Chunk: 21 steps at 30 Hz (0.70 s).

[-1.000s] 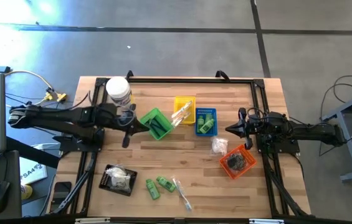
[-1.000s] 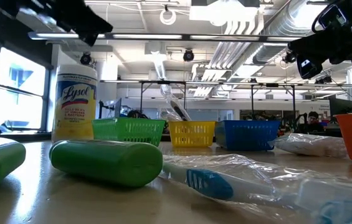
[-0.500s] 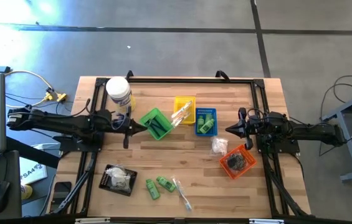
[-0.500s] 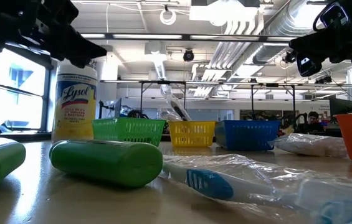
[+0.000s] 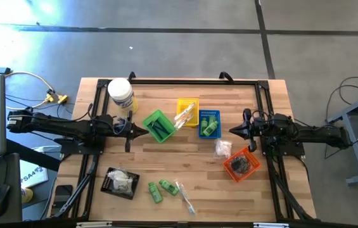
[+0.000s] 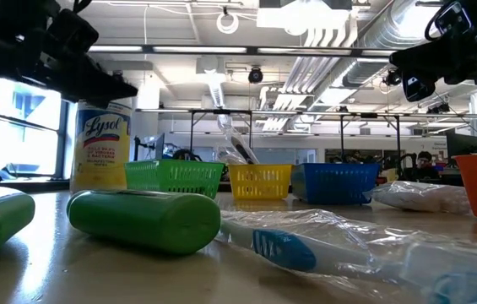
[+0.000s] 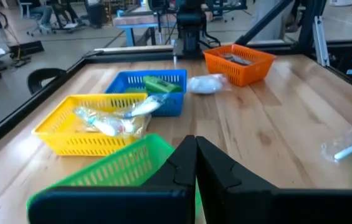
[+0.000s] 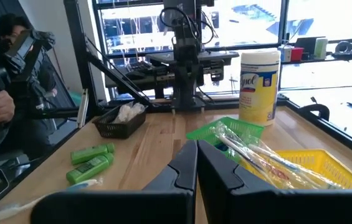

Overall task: Pick & Place Travel size toiletries
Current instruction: Put the cotton pack into the black basket

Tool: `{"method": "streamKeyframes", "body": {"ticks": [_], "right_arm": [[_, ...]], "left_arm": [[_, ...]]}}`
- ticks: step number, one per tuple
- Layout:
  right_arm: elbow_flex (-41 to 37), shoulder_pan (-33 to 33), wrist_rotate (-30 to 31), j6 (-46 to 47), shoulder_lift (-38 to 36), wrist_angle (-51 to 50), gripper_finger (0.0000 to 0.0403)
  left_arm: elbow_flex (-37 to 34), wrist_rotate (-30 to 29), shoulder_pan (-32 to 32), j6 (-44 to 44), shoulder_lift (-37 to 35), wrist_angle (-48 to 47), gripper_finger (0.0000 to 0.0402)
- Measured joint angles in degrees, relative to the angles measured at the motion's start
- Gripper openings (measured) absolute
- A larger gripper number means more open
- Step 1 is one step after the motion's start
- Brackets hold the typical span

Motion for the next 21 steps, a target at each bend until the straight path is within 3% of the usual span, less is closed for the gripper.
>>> {"method": "streamKeyframes", "body": {"ticks": [10,21], "right_arm": [[0.0,0.0,1.6,0.6,1.2,0.1,0.0004],[0.0,0.0,2.9,0.6,5.6,1.8,0.0004]], "left_arm": [[-4.4,0.7,0.0,0.7,0.1,3.4,0.0000],[-4.6,0.6,0.0,-0.5,0.1,4.9,0.0000]]}}
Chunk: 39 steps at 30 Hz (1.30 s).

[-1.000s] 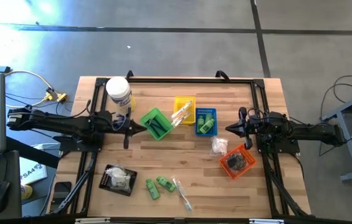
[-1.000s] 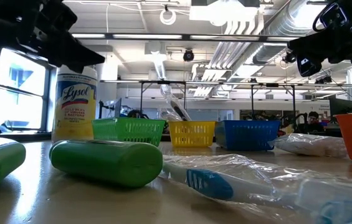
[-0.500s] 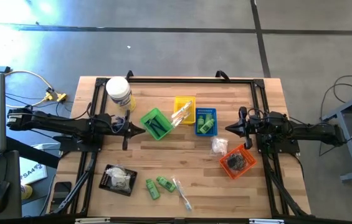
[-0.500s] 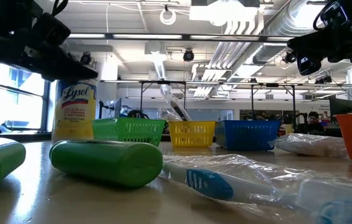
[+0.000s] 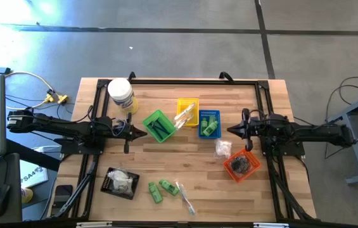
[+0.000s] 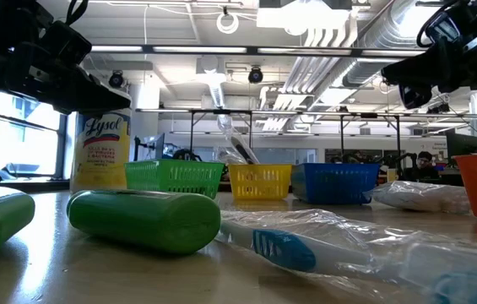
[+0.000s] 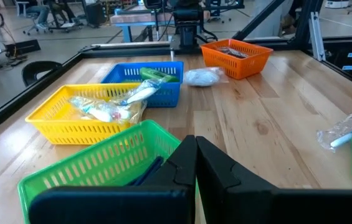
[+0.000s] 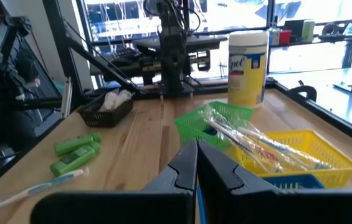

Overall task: Pick & Place Travel size toiletries
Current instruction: Put the cotton pack into the black basket

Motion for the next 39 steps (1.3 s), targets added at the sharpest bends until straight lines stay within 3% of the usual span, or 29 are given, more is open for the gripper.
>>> {"method": "streamKeyframes", "body": {"ticks": [23,39], "right_arm": [[0.0,0.0,0.2,2.3,7.2,7.1,0.0004],[0.0,0.0,-0.4,6.0,15.9,18.8,0.0004]], "left_arm": [[0.0,-0.3,0.0,0.1,0.0,0.0,0.0000],[0.0,-2.1,0.0,0.0,0.0,0.0,0.0000]]}}
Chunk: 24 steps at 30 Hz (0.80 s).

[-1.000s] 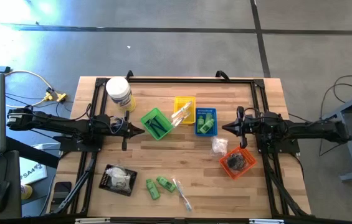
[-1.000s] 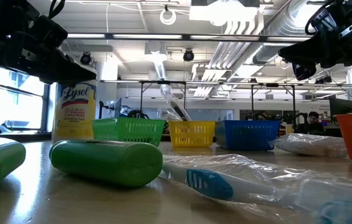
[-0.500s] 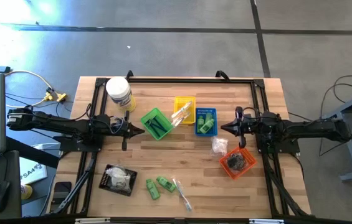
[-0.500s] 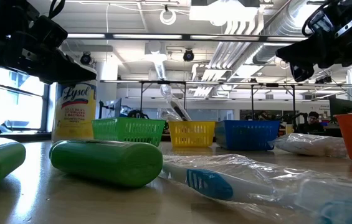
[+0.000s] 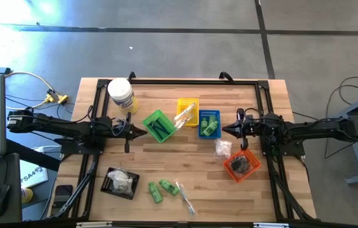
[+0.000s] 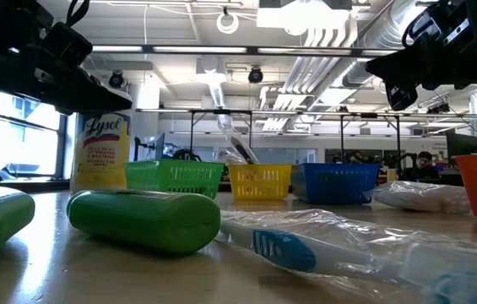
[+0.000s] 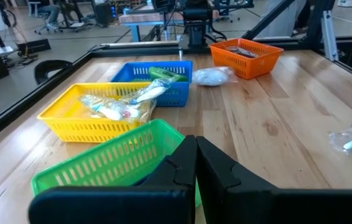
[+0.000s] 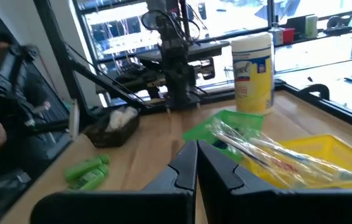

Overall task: Pick & Place Travel size toiletries
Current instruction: Put the cotton pack into the black basket

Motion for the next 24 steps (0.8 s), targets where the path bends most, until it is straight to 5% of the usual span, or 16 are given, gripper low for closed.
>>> {"method": "streamKeyframes", "body": {"ticks": [6,19,24], "right_arm": [[3.2,2.0,-2.5,0.8,3.3,-0.5,0.0003],[12.9,11.9,8.8,-3.7,13.8,-14.8,0.0003],[17.4,14.7,8.0,-3.5,16.8,-23.3,0.0003]], "left_arm": [[0.0,-0.3,0.0,-1.0,0.0,0.0,0.0000],[0.0,-0.2,0.0,-1.7,0.0,0.0,0.0000],[0.0,-0.2,0.0,-1.7,0.0,0.0,0.0000]]}}
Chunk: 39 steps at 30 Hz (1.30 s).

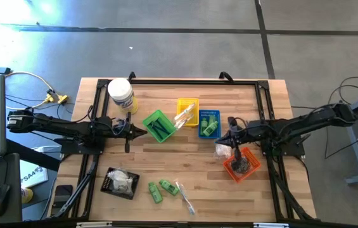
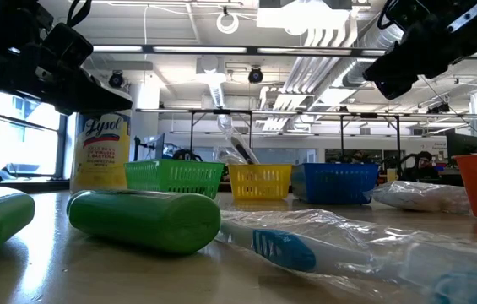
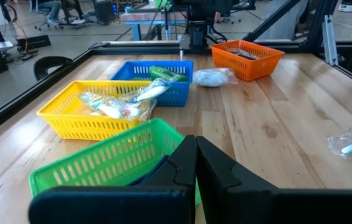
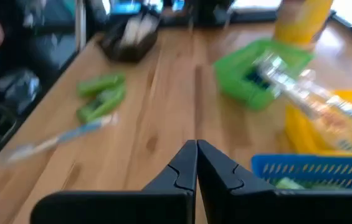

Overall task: Pick & Place Travel size toiletries
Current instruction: Put the cotton pack into the black basket

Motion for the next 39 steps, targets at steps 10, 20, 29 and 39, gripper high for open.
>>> {"method": "streamKeyframes", "body": {"ticks": [10,20,29,39], "right_arm": [[12.3,6.7,2.8,5.0,14.0,-12.3,0.0003],[24.2,9.8,10.9,12.4,29.3,-30.8,0.0149],[29.6,8.7,11.6,23.1,31.0,-47.6,0.0244],[25.3,5.6,9.8,28.5,27.6,-53.4,0.0232]], "left_arm": [[0.0,0.1,0.0,0.0,0.0,0.0,0.0000],[0.0,0.1,0.0,0.0,0.0,-0.9,0.0000],[0.0,0.1,0.0,0.0,0.0,-1.6,0.0000],[0.0,0.1,0.0,0.1,0.0,-2.6,0.0000]]}}
